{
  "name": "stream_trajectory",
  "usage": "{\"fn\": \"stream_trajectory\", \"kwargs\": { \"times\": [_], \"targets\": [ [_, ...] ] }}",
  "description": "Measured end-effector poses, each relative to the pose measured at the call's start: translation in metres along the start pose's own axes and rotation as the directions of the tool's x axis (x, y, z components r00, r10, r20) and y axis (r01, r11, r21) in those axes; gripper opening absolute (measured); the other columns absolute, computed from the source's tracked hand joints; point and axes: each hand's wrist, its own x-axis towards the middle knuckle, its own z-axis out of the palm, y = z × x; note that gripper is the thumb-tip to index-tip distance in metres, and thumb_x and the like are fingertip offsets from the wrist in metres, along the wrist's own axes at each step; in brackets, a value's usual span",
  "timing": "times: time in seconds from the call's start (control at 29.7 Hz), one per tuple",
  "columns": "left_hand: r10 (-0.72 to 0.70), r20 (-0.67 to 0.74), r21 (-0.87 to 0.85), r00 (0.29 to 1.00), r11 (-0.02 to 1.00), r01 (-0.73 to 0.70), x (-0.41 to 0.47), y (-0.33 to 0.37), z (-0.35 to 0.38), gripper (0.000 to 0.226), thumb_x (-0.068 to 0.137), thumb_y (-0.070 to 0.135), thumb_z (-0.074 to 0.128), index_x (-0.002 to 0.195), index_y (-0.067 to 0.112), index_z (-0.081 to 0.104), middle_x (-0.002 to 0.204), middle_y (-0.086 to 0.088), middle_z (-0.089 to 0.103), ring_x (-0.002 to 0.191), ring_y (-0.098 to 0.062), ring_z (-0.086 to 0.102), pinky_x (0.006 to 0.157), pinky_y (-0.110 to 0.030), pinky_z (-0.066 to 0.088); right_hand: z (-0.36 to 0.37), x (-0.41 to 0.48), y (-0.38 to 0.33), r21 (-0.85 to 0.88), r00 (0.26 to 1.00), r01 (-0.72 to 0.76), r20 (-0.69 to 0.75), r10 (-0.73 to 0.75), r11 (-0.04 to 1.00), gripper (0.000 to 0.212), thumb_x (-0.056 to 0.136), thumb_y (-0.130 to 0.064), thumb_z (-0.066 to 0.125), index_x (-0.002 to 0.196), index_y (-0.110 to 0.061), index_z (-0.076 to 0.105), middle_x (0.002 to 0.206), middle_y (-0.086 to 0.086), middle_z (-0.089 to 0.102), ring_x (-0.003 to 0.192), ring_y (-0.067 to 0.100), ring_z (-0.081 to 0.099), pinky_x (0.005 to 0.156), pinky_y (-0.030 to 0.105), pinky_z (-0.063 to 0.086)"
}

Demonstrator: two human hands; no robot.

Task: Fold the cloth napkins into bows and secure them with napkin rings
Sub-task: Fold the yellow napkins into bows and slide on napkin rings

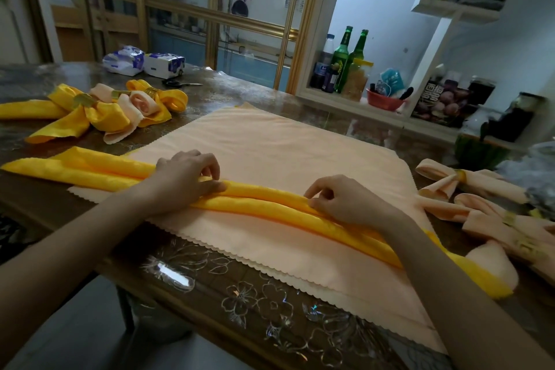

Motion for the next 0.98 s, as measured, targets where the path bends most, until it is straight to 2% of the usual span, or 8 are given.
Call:
{"fn": "stream_trajectory", "kwargs": {
  "times": [0.1, 0.2, 0.44, 0.61, 0.67, 0.78, 0.88, 0.98],
  "targets": [
    [0.003, 0.009, 0.047, 1.000, 0.999, -0.004, -0.002, 0.002, 0.000, 0.027, 0.093, 0.040, 0.050, 0.120, 0.036, 0.054, 0.121, 0.004, 0.047, 0.119, -0.019, 0.042, 0.097, -0.036, 0.025, -0.005, -0.003, 0.000, -0.035, 1.000, 0.006, 0.014, -0.006, 0.999, 0.025, 0.093, -0.026, 0.055, 0.116, -0.021, 0.064, 0.100, -0.008, 0.056, 0.086, 0.006, 0.053, 0.069, 0.014, 0.044],
    [0.020, 0.042, 0.097, 0.999, 0.995, -0.024, 0.000, 0.004, -0.005, 0.028, 0.097, 0.032, 0.046, 0.123, 0.034, 0.056, 0.128, 0.003, 0.048, 0.121, -0.019, 0.042, 0.098, -0.035, 0.023, -0.010, -0.005, 0.005, -0.019, 0.998, -0.015, 0.059, 0.016, 1.000, 0.027, 0.090, -0.031, 0.060, 0.116, -0.023, 0.065, 0.102, -0.009, 0.058, 0.091, 0.009, 0.056, 0.074, 0.017, 0.047],
    [0.066, -0.021, 0.072, 0.998, 0.995, -0.064, 0.002, 0.004, -0.005, 0.022, 0.094, 0.027, 0.052, 0.115, 0.027, 0.060, 0.117, 0.004, 0.058, 0.116, -0.019, 0.048, 0.096, -0.037, 0.027, -0.004, -0.001, 0.007, 0.027, 0.999, 0.006, -0.041, -0.005, 1.000, 0.013, 0.088, -0.025, 0.063, 0.102, -0.024, 0.061, 0.096, -0.008, 0.057, 0.085, 0.009, 0.055, 0.076, 0.018, 0.049],
    [0.188, -0.229, 0.020, 0.955, 0.982, -0.189, -0.001, -0.005, 0.009, 0.018, 0.088, 0.018, 0.062, 0.105, 0.019, 0.067, 0.109, 0.000, 0.064, 0.105, -0.023, 0.057, 0.097, -0.044, 0.034, 0.002, 0.000, 0.004, -0.048, 0.989, 0.028, -0.144, -0.034, 0.998, 0.014, 0.086, -0.018, 0.063, 0.095, -0.025, 0.055, 0.097, -0.005, 0.054, 0.087, 0.012, 0.052, 0.078, 0.022, 0.049],
    [0.227, -0.265, -0.015, 0.937, 0.971, -0.239, -0.002, -0.009, 0.012, 0.015, 0.084, 0.014, 0.066, 0.099, 0.016, 0.068, 0.103, -0.002, 0.066, 0.098, -0.025, 0.060, 0.095, -0.047, 0.039, 0.003, 0.000, 0.001, -0.089, 0.986, 0.039, -0.157, -0.052, 0.995, 0.015, 0.085, -0.016, 0.063, 0.093, -0.023, 0.053, 0.094, -0.005, 0.052, 0.084, 0.012, 0.050, 0.076, 0.022, 0.048],
    [0.268, -0.273, 0.006, 0.924, 0.961, -0.278, -0.004, -0.010, 0.013, 0.017, 0.080, 0.008, 0.069, 0.094, 0.017, 0.066, 0.098, 0.000, 0.066, 0.095, -0.023, 0.059, 0.095, -0.047, 0.036, 0.003, -0.001, -0.003, -0.155, 0.986, 0.063, -0.142, -0.085, 0.986, 0.018, 0.083, -0.010, 0.062, 0.086, -0.023, 0.049, 0.086, -0.006, 0.048, 0.076, 0.011, 0.045, 0.066, 0.019, 0.043],
    [0.310, -0.278, 0.032, 0.909, 0.949, -0.314, -0.007, -0.008, 0.014, 0.019, 0.078, 0.003, 0.066, 0.091, 0.017, 0.064, 0.093, 0.000, 0.066, 0.092, -0.025, 0.060, 0.094, -0.050, 0.036, 0.007, -0.003, -0.005, -0.230, 0.985, 0.111, -0.104, -0.138, 0.967, 0.029, 0.081, -0.003, 0.054, 0.072, -0.026, 0.039, 0.078, -0.007, 0.044, 0.072, 0.012, 0.040, 0.058, 0.021, 0.032],
    [0.350, -0.277, 0.050, 0.895, 0.935, -0.351, -0.010, -0.007, 0.012, 0.023, 0.070, 0.012, 0.048, 0.085, 0.018, 0.065, 0.086, 0.002, 0.065, 0.084, -0.026, 0.062, 0.089, -0.053, 0.038, 0.009, -0.002, -0.006, -0.315, 0.980, 0.138, -0.094, -0.176, 0.939, 0.032, 0.077, -0.001, 0.048, 0.064, -0.026, 0.031, 0.072, -0.007, 0.040, 0.071, 0.016, 0.037, 0.054, 0.023, 0.026]
  ]
}}
